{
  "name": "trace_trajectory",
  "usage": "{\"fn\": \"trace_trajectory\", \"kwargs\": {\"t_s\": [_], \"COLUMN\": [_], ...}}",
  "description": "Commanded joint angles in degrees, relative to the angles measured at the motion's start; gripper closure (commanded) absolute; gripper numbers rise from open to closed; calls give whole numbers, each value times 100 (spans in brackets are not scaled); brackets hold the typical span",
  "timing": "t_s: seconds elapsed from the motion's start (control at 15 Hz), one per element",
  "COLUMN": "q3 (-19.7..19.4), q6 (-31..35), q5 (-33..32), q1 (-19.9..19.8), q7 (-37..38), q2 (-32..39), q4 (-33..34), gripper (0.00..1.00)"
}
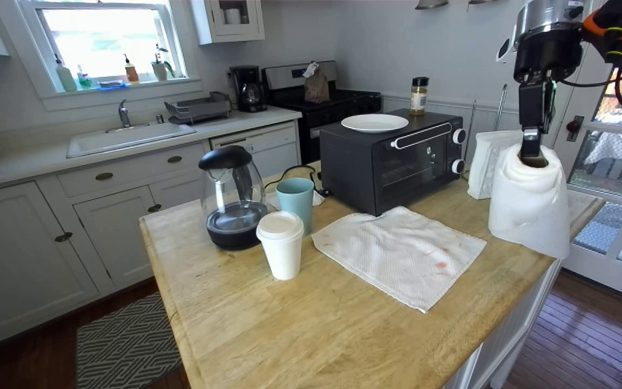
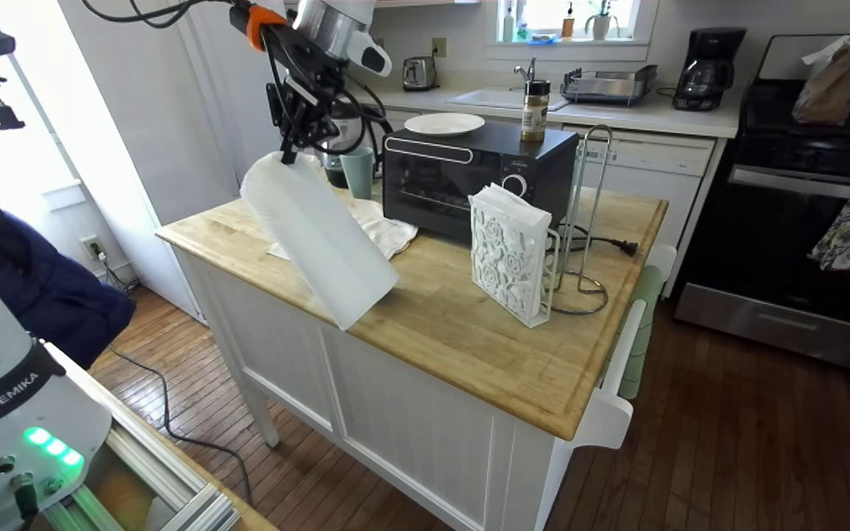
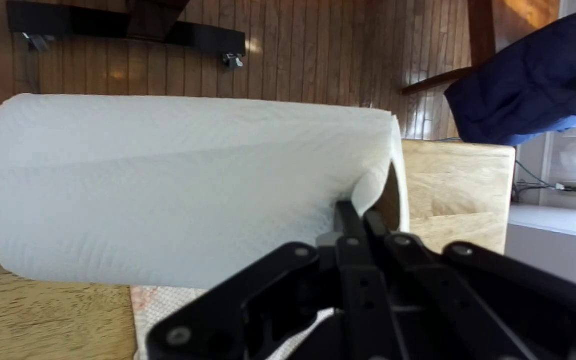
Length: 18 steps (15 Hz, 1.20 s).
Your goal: Set the paper towel roll upright on the countertop
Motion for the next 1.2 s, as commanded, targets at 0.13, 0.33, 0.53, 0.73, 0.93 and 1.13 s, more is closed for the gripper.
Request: {"fn": "trace_trajectory", "kwargs": {"t_s": [0.13,0.33,0.53,0.73,0.93,1.13], "q3": [-73,-136,-179,-205,-241,-305], "q6": [-644,-946,-1068,-1059,-1064,-1094], "q5": [594,557,582,692,902,1138], "q1": [-155,-250,-338,-406,-478,-569], "q7": [-254,-203,-241,-343,-486,-630], "q2": [136,221,296,346,335,345], "q4": [295,464,558,569,583,618], "gripper": [99,99,99,99,99,99]}}
